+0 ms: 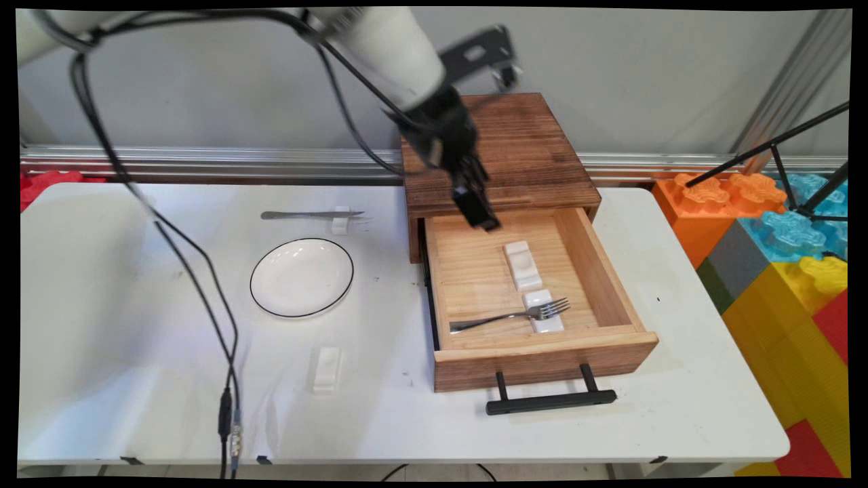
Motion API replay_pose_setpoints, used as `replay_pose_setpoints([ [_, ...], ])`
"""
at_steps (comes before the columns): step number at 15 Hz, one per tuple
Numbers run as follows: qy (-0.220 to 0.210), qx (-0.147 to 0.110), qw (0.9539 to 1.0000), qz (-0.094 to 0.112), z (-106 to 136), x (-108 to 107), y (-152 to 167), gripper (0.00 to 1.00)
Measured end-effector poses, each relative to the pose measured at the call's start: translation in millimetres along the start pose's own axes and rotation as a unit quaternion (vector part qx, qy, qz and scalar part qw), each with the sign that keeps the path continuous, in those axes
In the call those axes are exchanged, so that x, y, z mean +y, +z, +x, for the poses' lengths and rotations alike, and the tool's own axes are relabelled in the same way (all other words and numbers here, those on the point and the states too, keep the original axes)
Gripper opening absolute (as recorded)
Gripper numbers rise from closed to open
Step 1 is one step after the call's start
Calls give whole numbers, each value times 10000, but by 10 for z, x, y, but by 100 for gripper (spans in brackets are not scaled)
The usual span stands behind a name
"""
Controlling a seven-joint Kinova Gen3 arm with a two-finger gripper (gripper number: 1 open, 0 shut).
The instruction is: Pick up the knife from the left of the white plate
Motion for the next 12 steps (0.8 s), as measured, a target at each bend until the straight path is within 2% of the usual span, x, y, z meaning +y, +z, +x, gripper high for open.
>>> replay_pose_setpoints([
  [7, -72, -257, 9993, 245, -637, -214, -915, 100],
  [12, -3, -393, 9981, 471, -1171, -497, -1207, 100],
])
